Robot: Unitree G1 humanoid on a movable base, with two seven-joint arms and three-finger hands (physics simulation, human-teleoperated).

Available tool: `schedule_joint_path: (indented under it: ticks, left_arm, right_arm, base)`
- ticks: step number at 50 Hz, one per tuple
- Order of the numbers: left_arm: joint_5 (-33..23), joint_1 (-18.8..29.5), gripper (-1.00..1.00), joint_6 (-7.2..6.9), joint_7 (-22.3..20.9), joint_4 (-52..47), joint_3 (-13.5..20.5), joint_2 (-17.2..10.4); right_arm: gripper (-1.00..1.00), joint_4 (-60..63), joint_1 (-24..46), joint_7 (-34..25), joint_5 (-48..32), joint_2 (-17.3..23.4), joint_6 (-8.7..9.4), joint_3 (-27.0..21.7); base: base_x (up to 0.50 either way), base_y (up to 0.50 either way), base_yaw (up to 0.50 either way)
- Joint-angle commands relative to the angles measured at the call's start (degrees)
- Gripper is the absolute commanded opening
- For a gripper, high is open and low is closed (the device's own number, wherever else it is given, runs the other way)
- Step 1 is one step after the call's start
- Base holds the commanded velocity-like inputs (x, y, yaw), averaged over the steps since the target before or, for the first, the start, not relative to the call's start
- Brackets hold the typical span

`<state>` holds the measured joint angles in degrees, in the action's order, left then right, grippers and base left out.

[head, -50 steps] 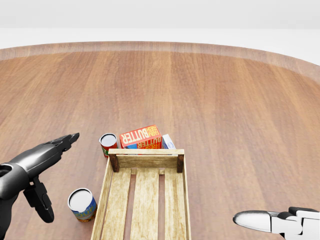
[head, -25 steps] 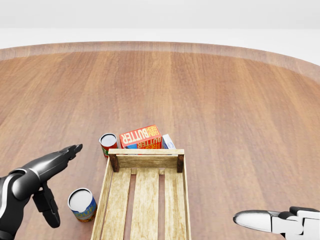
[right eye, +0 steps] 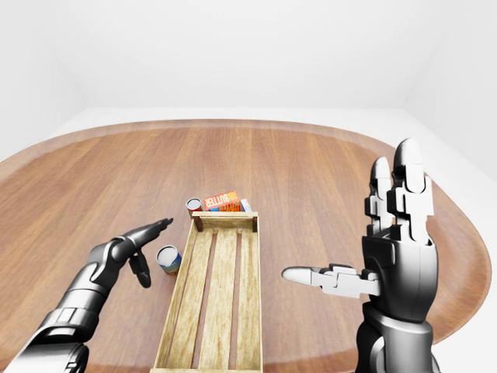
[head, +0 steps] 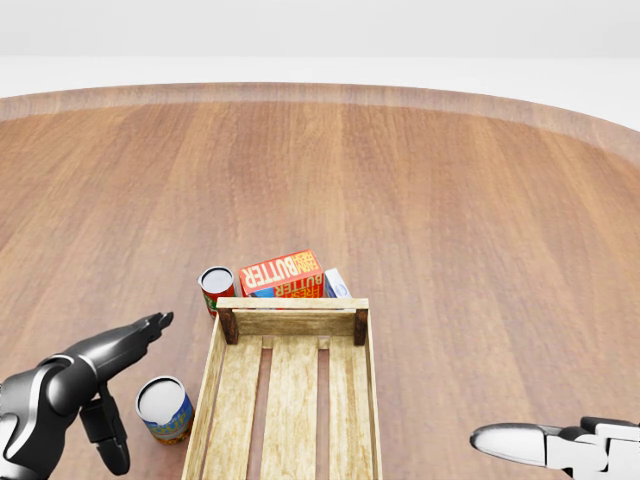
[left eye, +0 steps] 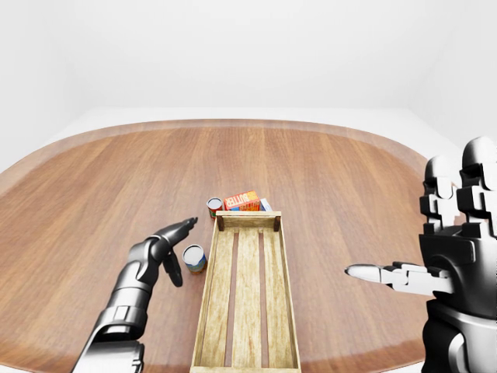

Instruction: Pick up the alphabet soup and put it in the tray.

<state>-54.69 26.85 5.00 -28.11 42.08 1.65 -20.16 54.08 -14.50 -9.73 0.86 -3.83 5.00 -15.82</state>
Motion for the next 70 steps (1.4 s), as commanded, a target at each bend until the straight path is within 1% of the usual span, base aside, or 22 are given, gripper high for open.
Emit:
schedule_joint_path:
  ticks: [1,8,23,30,43,53,64,70]
  left_arm:
    - [-0.85,1.44,1.0,0.0,2.22,4.64,-0.97,0.39]
    - [-1.22,3.43,1.0,0.0,4.22,9.33,-1.74,0.47]
    - [-1.8,4.81,1.0,0.0,6.46,13.15,-2.69,0.81]
    - [-2.45,7.84,1.0,0.0,9.68,20.17,-3.74,1.01]
    - [-2.12,7.5,1.0,0.0,8.93,18.91,-4.02,1.47]
    - [-2.47,8.37,1.0,0.0,8.42,18.83,-4.28,2.11]
    - [-3.29,9.95,1.0,0.0,10.34,22.49,-5.03,2.91]
    - [-3.04,9.57,1.0,0.0,10.11,22.3,-5.04,2.88]
  right_arm:
    - [1.0,-0.64,-0.3,0.04,0.04,-0.08,0.0,0.3]
    - [1.0,-0.21,-0.67,-0.02,0.04,-0.18,0.0,0.14]
    - [1.0,-0.81,-0.83,-0.04,-0.21,-0.33,0.0,0.6]
    - [1.0,-0.85,-0.79,0.03,-0.1,-0.22,0.0,0.55]
    - [1.0,-0.04,-1.46,-0.29,0.15,-0.5,0.0,0.22]
    - [1.0,1.1,-1.47,-0.8,0.17,-0.69,0.0,-0.31]
    - [1.0,0.47,-1.51,-1.01,0.25,-0.97,0.0,-0.63]
    - [1.0,0.59,-1.78,-1.1,0.37,-1.04,0.0,-0.87]
  base:
    - [0.0,0.0,0.0]
    - [0.0,0.0,0.0]
    - [0.0,0.0,0.0]
    - [0.0,0.0,0.0]
    - [0.0,0.0,0.0]
    - [0.0,0.0,0.0]
    - [0.0,0.0,0.0]
    - [0.0,0.0,0.0]
